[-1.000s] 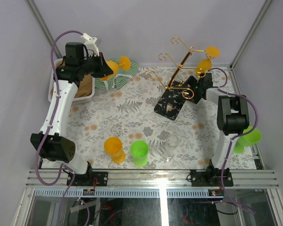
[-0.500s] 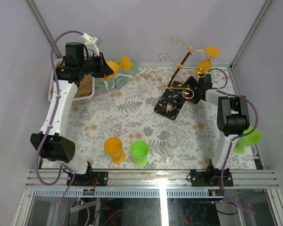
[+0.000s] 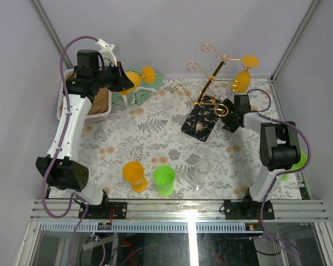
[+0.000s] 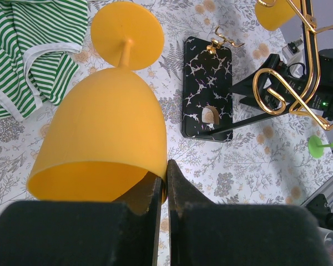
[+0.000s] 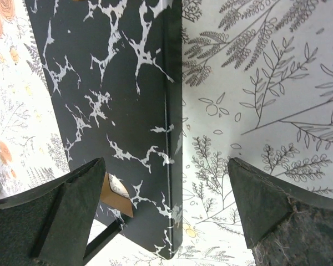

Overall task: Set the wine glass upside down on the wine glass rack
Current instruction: Move the wine rack to the center of the board.

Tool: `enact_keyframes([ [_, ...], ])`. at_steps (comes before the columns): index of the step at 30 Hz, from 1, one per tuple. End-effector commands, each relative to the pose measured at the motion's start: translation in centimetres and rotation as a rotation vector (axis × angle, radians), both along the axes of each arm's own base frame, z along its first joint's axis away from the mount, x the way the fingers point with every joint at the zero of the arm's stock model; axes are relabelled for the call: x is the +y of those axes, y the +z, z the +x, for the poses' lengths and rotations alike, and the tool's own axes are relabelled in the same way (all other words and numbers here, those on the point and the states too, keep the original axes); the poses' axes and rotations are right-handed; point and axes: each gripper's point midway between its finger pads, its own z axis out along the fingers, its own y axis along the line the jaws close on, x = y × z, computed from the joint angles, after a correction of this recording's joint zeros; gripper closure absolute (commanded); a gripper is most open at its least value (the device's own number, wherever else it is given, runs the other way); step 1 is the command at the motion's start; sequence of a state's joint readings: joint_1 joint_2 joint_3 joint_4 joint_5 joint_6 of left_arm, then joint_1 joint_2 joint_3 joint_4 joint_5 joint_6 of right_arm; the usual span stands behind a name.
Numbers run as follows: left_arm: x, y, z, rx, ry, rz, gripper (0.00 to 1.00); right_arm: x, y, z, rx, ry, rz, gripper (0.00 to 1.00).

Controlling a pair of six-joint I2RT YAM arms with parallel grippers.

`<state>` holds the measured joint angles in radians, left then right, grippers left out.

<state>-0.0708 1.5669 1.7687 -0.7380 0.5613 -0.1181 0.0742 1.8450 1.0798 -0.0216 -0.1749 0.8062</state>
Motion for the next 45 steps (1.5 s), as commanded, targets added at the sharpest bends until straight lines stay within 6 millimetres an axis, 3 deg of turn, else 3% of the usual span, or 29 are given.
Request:
enact_keyframes([
  [1,0.0,1.4,0.5,-0.055,-0.006,-0.017,1.00,0.2,-0.3,-1.9,0.048,-0.010,-0.004,0.00],
  [11,-0.1,1.5,0.5,-0.056,-0.010,-0.021,1.00,4.2,-2.0,0.1,0.026,0.078,0.052,0.00],
  [18,-0.1,1.4,0.4,-0.056,-0.010,-0.019,1.00,4.4,-1.4,2.5,-0.012,0.103,0.019,0.00],
  [30,-0.2,1.5,0.5,-0.053,-0.016,-0.027,1.00,3.9,-2.1,4.4,-0.024,0.136,-0.068,0.00],
  [45,0.3,1.7,0.5,-0.066,0.003,-0.013,1.00,7.4,-2.1,6.8,-0.042,0.211,-0.033,0.00],
])
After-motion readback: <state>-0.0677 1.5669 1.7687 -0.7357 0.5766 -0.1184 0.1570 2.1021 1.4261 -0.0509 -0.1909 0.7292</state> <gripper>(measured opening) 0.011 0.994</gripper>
